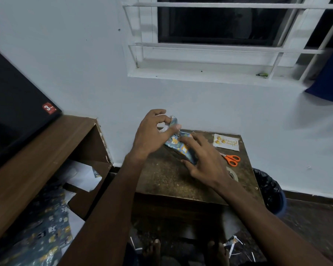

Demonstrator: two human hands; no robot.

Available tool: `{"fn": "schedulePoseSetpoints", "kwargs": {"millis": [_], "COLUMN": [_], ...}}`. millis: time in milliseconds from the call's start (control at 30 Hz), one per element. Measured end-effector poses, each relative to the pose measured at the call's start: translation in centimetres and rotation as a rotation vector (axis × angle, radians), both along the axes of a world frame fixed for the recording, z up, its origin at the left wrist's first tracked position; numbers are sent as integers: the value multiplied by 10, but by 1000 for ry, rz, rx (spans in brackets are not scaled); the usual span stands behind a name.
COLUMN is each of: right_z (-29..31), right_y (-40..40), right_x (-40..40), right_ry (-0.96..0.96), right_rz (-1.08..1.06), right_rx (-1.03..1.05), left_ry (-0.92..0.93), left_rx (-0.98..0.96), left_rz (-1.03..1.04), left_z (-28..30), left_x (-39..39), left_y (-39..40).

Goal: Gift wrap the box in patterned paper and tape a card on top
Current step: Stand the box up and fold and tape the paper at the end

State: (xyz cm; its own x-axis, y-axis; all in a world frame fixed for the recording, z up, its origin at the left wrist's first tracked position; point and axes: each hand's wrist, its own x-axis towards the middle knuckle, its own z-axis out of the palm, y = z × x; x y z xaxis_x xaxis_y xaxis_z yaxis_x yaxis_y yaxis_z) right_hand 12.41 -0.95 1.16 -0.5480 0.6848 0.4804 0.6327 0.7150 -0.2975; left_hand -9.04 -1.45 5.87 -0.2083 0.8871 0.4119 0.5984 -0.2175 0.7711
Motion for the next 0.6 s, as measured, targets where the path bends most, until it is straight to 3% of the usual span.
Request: {"fn": "schedulePoseSetpoints", "kwargs": {"millis": [400, 500, 600], "right_z": [6, 6, 6], "right_y": [-4, -4, -4], "right_x": [-6, -5, -5], "right_ry": [29, 20, 12], "right_rz": [54, 70, 77], "right_rx": [38, 39, 34], "left_ry": [-452, -452, -316], "left_rx": [-3, -35, -16], "left_rz": [169, 167, 165], "left_z": [-3, -2, -2], "left_x": [15, 14, 12], "left_y": [7, 7, 5]}}
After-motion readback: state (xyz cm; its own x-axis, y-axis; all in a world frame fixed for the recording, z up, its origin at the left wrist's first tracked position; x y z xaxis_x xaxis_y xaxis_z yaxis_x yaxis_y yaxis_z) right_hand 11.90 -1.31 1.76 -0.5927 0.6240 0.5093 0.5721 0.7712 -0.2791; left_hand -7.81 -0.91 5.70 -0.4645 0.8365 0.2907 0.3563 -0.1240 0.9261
